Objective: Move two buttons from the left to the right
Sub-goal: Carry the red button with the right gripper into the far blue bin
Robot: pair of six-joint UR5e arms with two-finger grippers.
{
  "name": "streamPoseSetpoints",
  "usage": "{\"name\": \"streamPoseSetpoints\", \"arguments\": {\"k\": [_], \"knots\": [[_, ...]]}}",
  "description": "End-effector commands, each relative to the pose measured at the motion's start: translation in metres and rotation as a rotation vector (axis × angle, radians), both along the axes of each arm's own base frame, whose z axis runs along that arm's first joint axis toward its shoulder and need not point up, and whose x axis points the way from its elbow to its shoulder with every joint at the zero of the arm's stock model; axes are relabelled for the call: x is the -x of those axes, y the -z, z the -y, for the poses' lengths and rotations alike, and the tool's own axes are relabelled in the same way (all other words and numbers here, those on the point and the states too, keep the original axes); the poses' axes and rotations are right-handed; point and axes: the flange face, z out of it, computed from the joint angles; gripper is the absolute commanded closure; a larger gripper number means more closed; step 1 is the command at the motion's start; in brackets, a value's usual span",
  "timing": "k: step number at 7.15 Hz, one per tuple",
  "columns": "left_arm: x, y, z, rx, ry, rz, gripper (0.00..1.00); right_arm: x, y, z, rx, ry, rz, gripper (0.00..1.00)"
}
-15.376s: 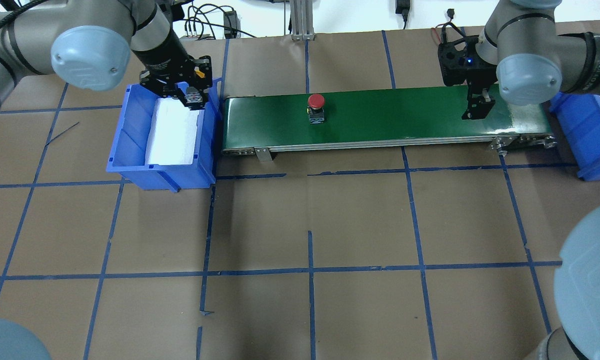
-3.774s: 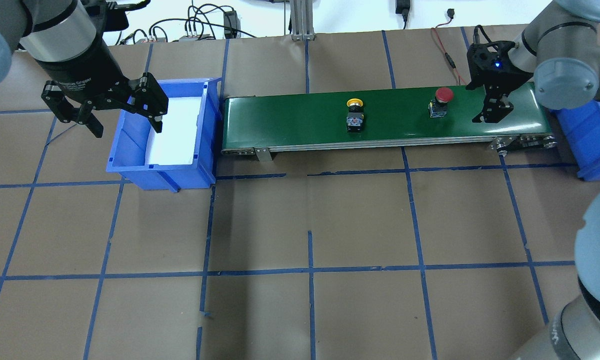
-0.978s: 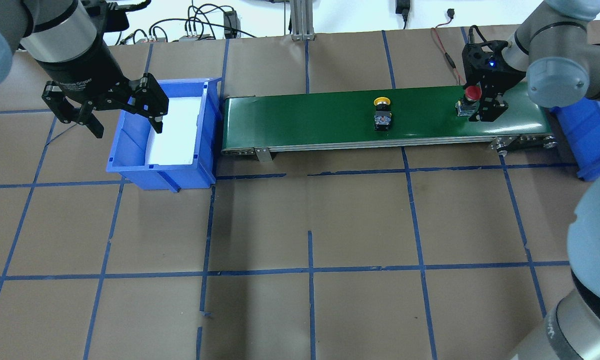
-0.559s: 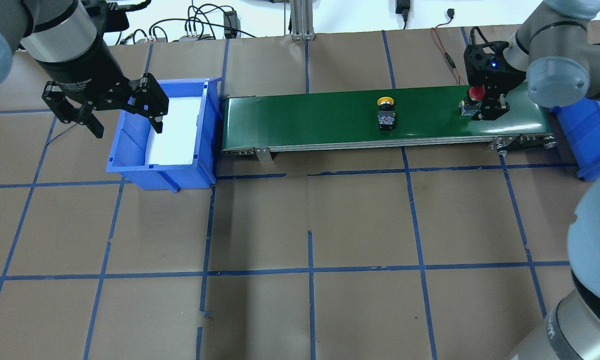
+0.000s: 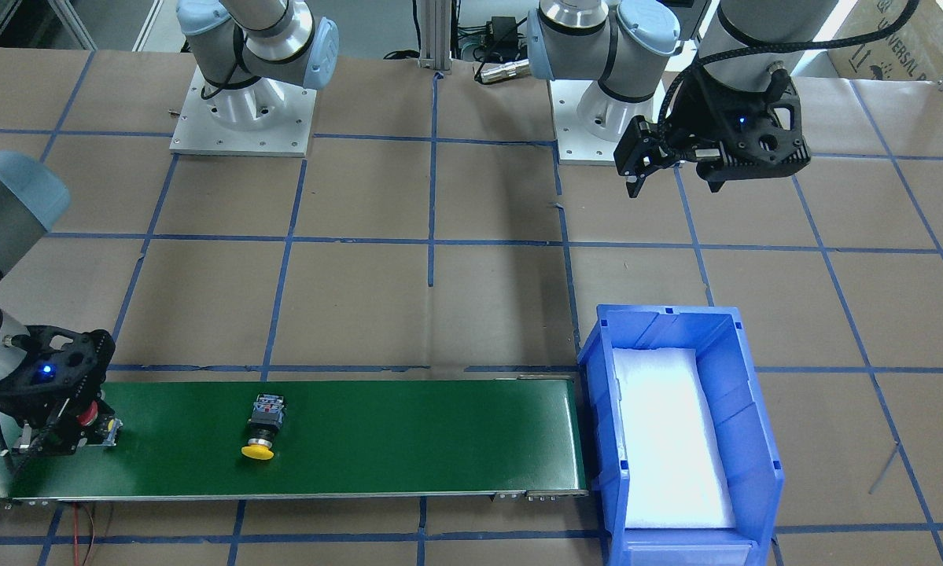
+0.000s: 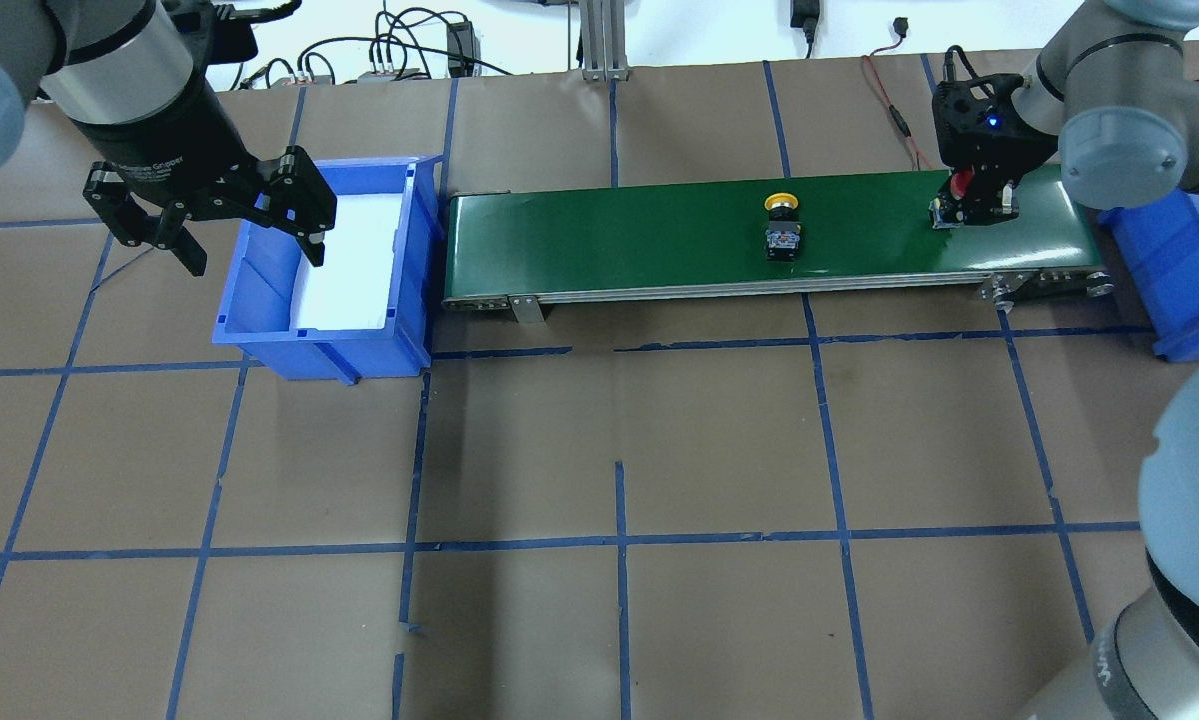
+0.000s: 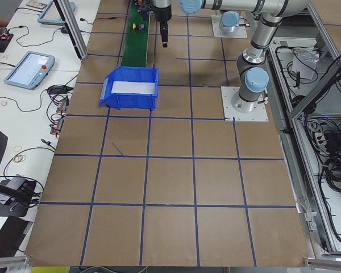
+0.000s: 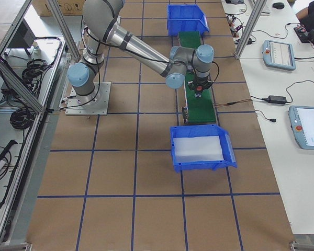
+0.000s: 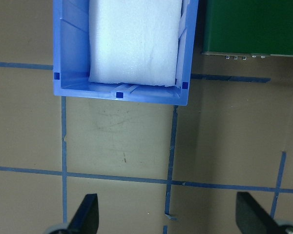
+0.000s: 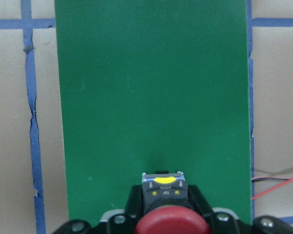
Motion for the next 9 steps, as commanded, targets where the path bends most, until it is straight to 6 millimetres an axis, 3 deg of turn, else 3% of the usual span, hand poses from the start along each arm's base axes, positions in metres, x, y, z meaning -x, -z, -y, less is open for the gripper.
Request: {"name": "streamPoseSetpoints", "arguments": {"k": [1, 2, 3, 4, 5, 6, 7, 8, 9], "knots": [[0.0, 0.0, 0.0, 0.001, 0.001, 0.0, 0.0, 0.01, -0.067, 0.003, 0.048, 0.035, -0.089, 0.91], [0.0, 0.0, 0.0, -0.001, 0.001, 0.0, 0.0, 0.03, -0.094, 0.008, 0.045, 0.055, -0.109, 0.89], [0.0, 0.0, 0.0, 0.001, 0.001, 0.0, 0.0, 0.094, -0.12, -0.009, 0.009, 0.118, -0.112, 0.9], [0.0, -0.001, 0.0, 0.002, 0.001, 0.0, 0.0, 0.168, -0.132, -0.03, 0.022, 0.167, -0.115, 0.9], [0.0, 0.0, -0.001, 0.001, 0.001, 0.0, 0.0, 0.227, -0.135, -0.04, 0.055, 0.114, -0.122, 0.9], [0.0, 0.0, -0.001, 0.001, 0.001, 0.002, 0.0, 0.273, -0.11, -0.038, 0.037, 0.086, -0.117, 0.91], [0.0, 0.0, -0.001, 0.001, 0.001, 0.002, 0.0, 0.318, -0.062, -0.031, 0.039, 0.048, -0.088, 0.91], [0.0, 0.0, -0.001, 0.001, 0.001, 0.002, 0.0, 0.339, -0.024, -0.024, 0.054, 0.04, -0.071, 0.91], [0.0, 0.0, -0.001, 0.001, 0.001, 0.002, 0.0, 0.342, 0.003, -0.022, 0.021, 0.045, -0.057, 0.91]]}}
